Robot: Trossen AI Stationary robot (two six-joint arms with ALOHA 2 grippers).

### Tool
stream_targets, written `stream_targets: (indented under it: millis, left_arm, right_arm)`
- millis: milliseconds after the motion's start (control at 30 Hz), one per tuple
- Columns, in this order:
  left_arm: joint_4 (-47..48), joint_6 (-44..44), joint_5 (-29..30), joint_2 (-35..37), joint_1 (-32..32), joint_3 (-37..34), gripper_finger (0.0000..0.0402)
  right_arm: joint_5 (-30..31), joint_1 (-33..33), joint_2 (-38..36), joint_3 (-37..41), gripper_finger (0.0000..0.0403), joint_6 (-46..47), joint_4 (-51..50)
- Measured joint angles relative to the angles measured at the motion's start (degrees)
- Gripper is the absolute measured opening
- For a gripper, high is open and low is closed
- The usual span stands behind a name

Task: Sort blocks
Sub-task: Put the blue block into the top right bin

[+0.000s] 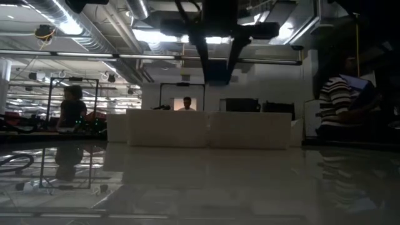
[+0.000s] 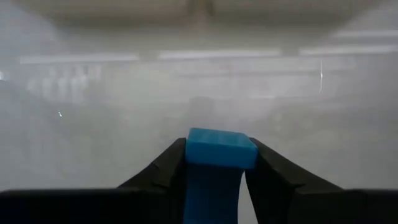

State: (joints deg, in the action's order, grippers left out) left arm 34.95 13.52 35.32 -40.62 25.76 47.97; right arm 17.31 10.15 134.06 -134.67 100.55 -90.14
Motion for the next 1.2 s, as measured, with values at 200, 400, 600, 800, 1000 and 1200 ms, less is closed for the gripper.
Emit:
stream_targets:
  millis: [200,400,600,800,1000,1200]
  left_arm:
    - [0.17,-0.02,0.02,3.11,-0.02,0.02,0.0086]
    - [0.46,-0.02,0.04,5.18,-0.02,0.02,0.0086]
    - [0.45,-0.02,0.06,5.82,-0.02,0.02,0.0086]
    - [0.43,-0.55,0.08,5.66,-0.02,0.02,0.0086]
    - [0.38,-1.35,0.1,5.6,-0.02,0.02,0.0086]
    - [0.38,1.03,1.25,5.6,-0.02,0.02,0.0086]
  right_arm:
    - [5.03,-6.28,-5.65,0.07,0.0132,-15.73,0.11]
    - [8.38,-14.76,-10.25,0.13,0.0132,-32.82,0.12]
    - [8.36,-24.42,-13.4,0.17,0.0133,-51.57,0.1]
    - [2.86,-33.51,-13.99,0.21,0.014,-68.07,0.13]
    - [1.46,-39.46,-14.01,4.92,0.0147,-81.14,0.08]
    - [1.71,-43.38,-13.99,13.13,0.0148,-87.17,0.27]
